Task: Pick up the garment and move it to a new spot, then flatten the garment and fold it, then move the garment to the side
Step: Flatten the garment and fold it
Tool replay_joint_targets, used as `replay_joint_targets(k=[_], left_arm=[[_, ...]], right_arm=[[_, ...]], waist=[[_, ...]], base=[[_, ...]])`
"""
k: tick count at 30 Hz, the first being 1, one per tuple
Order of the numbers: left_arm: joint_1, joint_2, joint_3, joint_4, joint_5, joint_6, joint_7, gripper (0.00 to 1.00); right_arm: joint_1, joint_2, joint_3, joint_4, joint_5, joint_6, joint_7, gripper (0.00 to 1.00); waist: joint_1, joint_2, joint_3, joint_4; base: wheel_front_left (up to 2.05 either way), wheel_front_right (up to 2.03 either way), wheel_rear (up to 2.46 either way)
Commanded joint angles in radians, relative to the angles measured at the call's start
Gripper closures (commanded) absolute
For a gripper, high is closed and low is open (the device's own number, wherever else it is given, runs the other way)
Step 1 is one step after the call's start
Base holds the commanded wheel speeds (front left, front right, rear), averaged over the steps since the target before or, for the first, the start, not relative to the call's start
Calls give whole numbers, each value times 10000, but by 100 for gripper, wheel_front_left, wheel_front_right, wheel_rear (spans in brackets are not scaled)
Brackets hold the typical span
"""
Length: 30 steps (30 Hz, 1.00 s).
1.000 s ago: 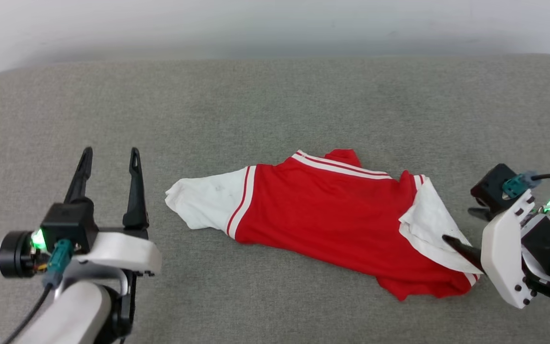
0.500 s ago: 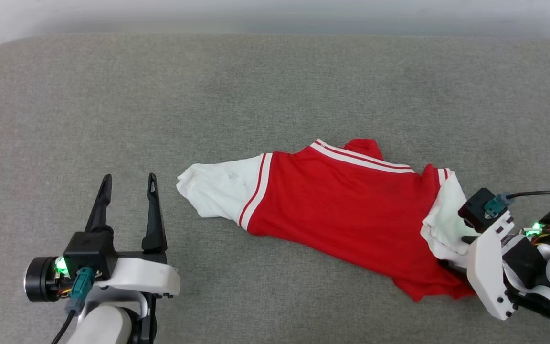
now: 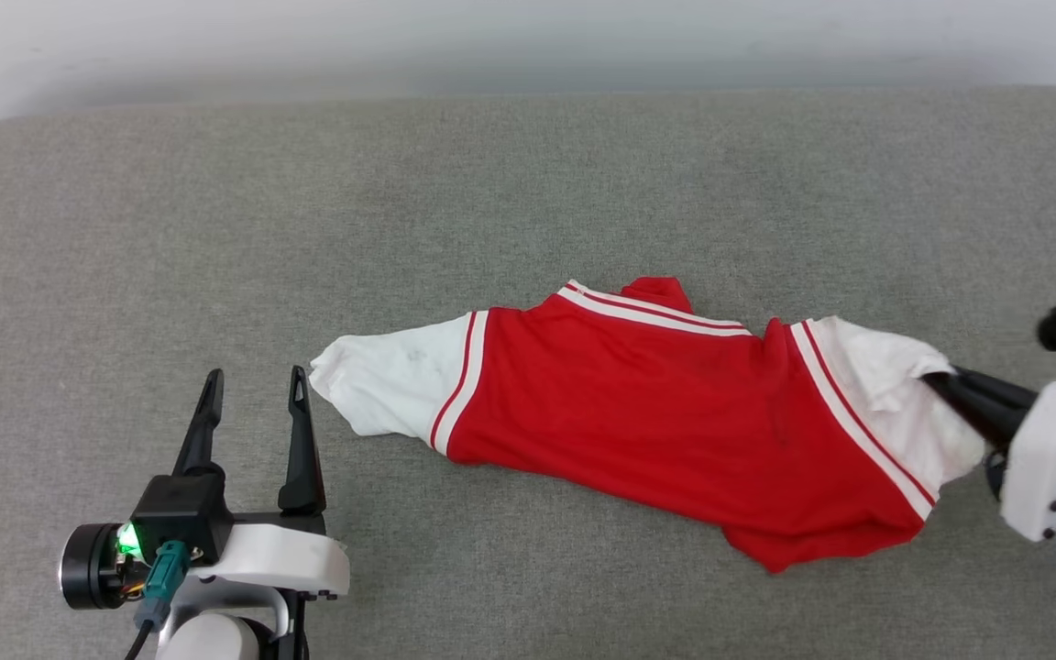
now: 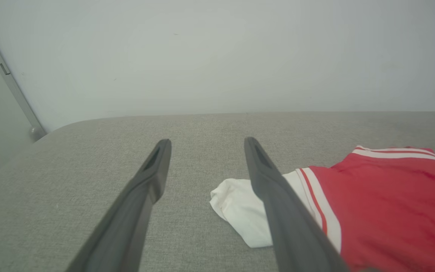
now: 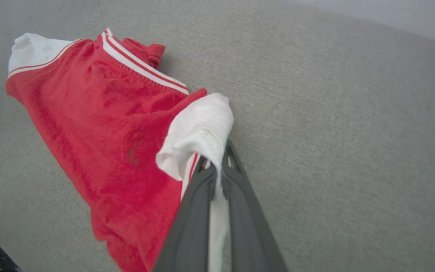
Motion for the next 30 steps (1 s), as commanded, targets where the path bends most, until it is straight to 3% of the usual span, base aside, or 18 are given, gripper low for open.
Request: replay_joint_targets(k=[1, 8, 16, 17, 18, 19, 26, 30], left_arm=[[45, -68, 86, 17, 104, -94, -41, 0], [-133, -406, 393, 89, 475, -512, -35, 0], [-102, -725, 775, 248, 799, -850, -35, 0], [-66, -770, 820, 288, 841, -888, -35, 0], [-26, -801, 865, 331, 864, -930, -35, 0], [5, -821, 915, 382, 904, -954, -35, 0], [-145, -608, 1166, 771, 1120, -1252, -35, 0], [-514, -330, 1120, 1070, 1131, -1516, 58, 0]], right_arm=[[279, -8, -372, 179, 140, -5, -237, 100], [1249, 371, -2188, 2194, 569, -5, -754, 100], [1647, 1146, -2558, 4545, 12, -14, -742, 100], [1609, 1212, -2605, 4631, -70, -14, -880, 89], [1542, 1253, -2680, 4656, -142, -14, -1050, 51], [1465, 1240, -2764, 4640, -248, -12, -1271, 0], [1513, 1245, -3485, 3791, -1548, -6, -2969, 0], [1776, 1571, -4361, 2792, -2505, -5, -3553, 0]], waist=[[0, 0, 65, 3], [0, 0, 381, 128], [0, 0, 513, 189], [0, 0, 471, 173], [0, 0, 422, 154], [0, 0, 357, 127], [0, 0, -206, -68], [0, 0, -382, -166]], base=[[0, 0, 0], [0, 0, 0], [0, 0, 0], [0, 0, 0], [0, 0, 0], [0, 0, 0], [0, 0, 0], [0, 0, 0]])
